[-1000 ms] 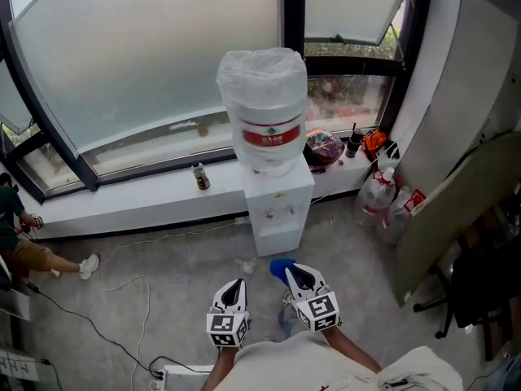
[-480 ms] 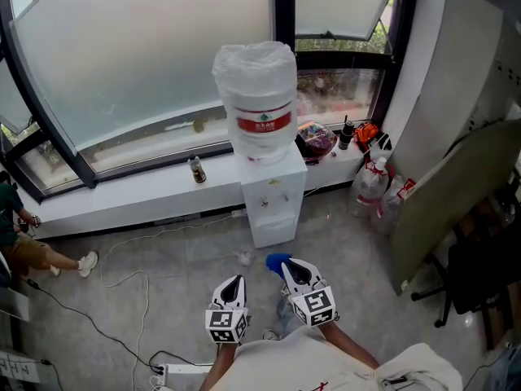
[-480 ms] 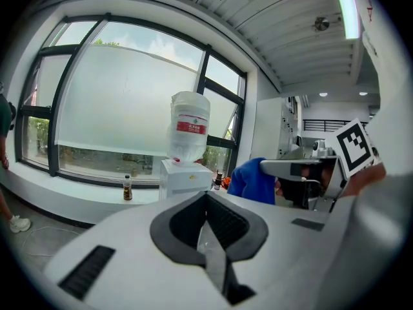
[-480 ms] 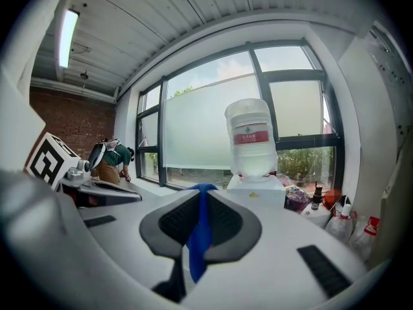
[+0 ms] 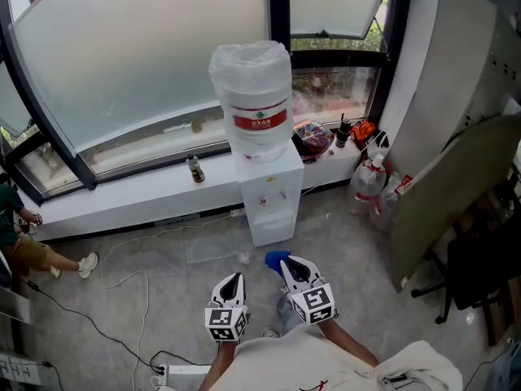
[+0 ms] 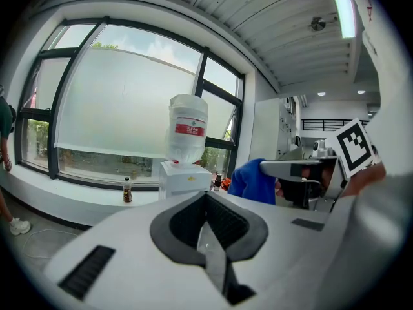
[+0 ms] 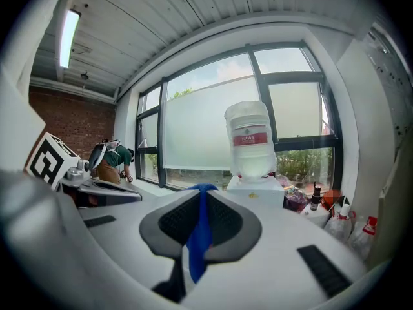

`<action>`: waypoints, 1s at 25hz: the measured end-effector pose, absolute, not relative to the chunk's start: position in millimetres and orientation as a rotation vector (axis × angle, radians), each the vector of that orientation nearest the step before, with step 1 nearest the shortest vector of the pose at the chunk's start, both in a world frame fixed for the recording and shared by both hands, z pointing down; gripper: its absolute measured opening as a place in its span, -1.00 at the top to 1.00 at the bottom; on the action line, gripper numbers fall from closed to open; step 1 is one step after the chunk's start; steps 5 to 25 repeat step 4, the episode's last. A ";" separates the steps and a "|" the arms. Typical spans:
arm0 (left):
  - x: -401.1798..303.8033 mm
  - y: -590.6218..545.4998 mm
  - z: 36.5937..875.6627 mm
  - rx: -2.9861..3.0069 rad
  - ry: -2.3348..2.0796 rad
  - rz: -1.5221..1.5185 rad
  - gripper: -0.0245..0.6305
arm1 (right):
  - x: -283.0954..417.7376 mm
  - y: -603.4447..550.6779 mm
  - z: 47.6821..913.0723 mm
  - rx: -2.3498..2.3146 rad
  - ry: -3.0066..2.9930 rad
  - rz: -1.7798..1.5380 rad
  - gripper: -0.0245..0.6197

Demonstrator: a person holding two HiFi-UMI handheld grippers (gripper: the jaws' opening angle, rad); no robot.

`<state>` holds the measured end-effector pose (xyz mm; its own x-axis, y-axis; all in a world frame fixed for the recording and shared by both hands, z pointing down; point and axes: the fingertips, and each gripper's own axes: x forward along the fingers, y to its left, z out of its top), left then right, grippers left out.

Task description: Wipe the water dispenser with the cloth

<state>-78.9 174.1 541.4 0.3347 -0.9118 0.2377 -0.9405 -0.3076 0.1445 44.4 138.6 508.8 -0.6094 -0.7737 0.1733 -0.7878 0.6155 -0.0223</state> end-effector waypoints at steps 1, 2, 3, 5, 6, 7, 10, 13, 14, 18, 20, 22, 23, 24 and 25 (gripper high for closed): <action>-78.1 174.1 541.4 2.348 -1.668 0.160 0.89 | 44.6 138.8 508.9 1.309 -2.691 0.142 0.81; -77.5 174.2 541.8 2.349 -1.667 0.158 0.89 | 44.8 139.0 509.1 1.308 -2.692 0.140 0.81; -76.9 174.3 542.2 2.350 -1.667 0.158 0.89 | 45.0 139.2 509.4 1.307 -2.692 0.139 0.81; -76.3 174.4 542.6 2.350 -1.667 0.157 0.89 | 45.2 139.5 509.7 1.306 -2.692 0.138 0.81; -76.3 174.4 542.6 2.350 -1.667 0.157 0.89 | 45.2 139.5 509.7 1.306 -2.692 0.138 0.81; -76.3 174.4 542.6 2.350 -1.667 0.157 0.89 | 45.2 139.5 509.7 1.306 -2.692 0.138 0.81; -76.3 174.4 542.6 2.350 -1.667 0.157 0.89 | 45.2 139.5 509.7 1.306 -2.692 0.138 0.81; -76.3 174.4 542.6 2.350 -1.667 0.157 0.89 | 45.2 139.5 509.7 1.306 -2.692 0.138 0.81; -76.3 174.4 542.6 2.350 -1.667 0.157 0.89 | 45.2 139.5 509.7 1.306 -2.692 0.138 0.81; -76.3 174.4 542.6 2.350 -1.667 0.157 0.89 | 45.2 139.5 509.7 1.306 -2.692 0.138 0.81; -76.3 174.4 542.6 2.350 -1.667 0.157 0.89 | 45.2 139.5 509.7 1.306 -2.692 0.138 0.81; -76.3 174.4 542.6 2.350 -1.667 0.157 0.89 | 45.2 139.5 509.7 1.306 -2.692 0.138 0.81; -76.3 174.4 542.6 2.350 -1.667 0.157 0.89 | 45.2 139.5 509.7 1.306 -2.692 0.138 0.81; -76.3 174.4 542.6 2.350 -1.667 0.157 0.89 | 45.2 139.5 509.7 1.306 -2.692 0.138 0.81; -76.3 174.4 542.6 2.350 -1.667 0.157 0.89 | 45.2 139.5 509.7 1.306 -2.692 0.138 0.81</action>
